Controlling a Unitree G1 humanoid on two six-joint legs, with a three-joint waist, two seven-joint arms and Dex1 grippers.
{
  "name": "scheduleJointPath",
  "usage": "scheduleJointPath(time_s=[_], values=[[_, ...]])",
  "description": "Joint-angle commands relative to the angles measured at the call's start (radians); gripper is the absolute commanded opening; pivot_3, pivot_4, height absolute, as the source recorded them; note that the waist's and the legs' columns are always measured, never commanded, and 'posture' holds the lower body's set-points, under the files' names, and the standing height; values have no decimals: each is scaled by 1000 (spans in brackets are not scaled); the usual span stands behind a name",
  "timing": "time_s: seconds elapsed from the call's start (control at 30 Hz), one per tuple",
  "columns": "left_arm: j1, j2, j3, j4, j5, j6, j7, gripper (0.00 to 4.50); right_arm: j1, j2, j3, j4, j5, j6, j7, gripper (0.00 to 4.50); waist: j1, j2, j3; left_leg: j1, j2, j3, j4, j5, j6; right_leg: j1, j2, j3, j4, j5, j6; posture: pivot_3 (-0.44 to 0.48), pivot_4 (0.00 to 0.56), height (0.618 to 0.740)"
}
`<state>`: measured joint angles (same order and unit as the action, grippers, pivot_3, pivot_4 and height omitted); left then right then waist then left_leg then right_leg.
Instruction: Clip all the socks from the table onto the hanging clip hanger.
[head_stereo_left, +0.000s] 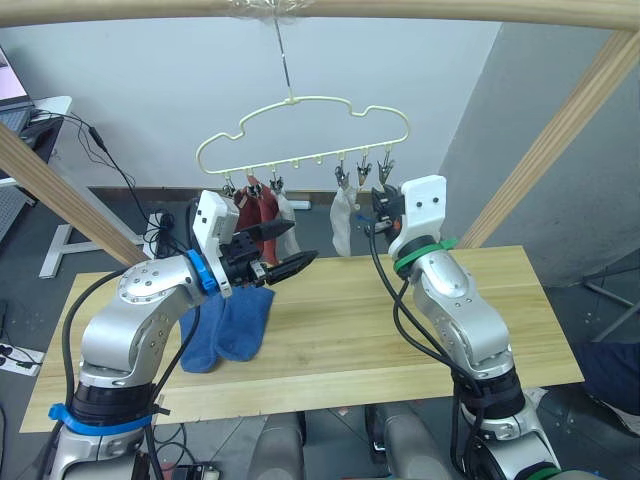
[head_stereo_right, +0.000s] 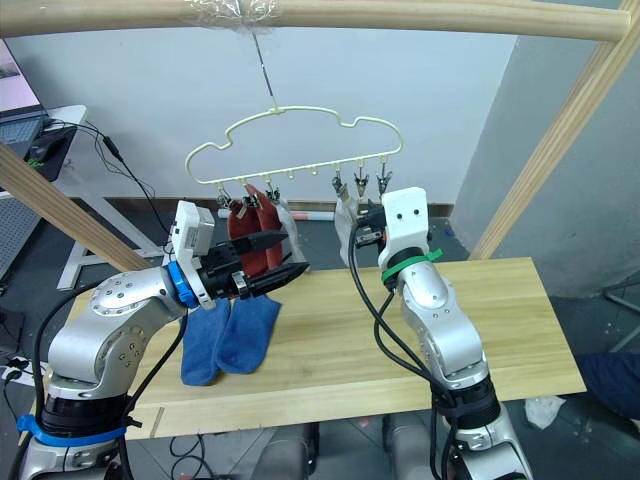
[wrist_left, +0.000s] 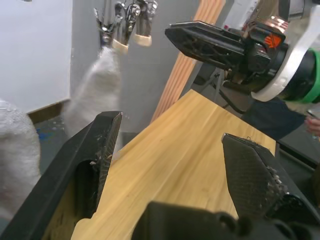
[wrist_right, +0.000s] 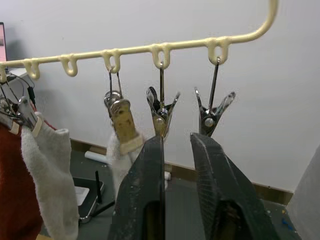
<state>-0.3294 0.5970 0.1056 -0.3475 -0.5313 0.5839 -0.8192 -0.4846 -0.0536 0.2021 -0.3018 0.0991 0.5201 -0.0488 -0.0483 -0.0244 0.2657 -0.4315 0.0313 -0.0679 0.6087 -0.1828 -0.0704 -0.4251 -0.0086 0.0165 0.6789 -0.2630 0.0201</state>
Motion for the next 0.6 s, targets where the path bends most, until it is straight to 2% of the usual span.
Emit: scheduleJointPath(time_s=[0.03, 0.6], values=[[-1, 7, 30, -58, -35, 12, 21, 3650, -25, 29, -13, 14, -25, -48, -3, 793, 2, 0, 0, 0, 0, 0, 0, 0, 0, 0, 0, 0, 0, 0, 0, 50, 275, 740], [14, 29, 57, -142, -106, 63, 83, 3650, -97, 128, -53, 181, -58, -114, -10, 793, 20, 0, 0, 0, 0, 0, 0, 0, 0, 0, 0, 0, 0, 0, 0, 87, 266, 740]])
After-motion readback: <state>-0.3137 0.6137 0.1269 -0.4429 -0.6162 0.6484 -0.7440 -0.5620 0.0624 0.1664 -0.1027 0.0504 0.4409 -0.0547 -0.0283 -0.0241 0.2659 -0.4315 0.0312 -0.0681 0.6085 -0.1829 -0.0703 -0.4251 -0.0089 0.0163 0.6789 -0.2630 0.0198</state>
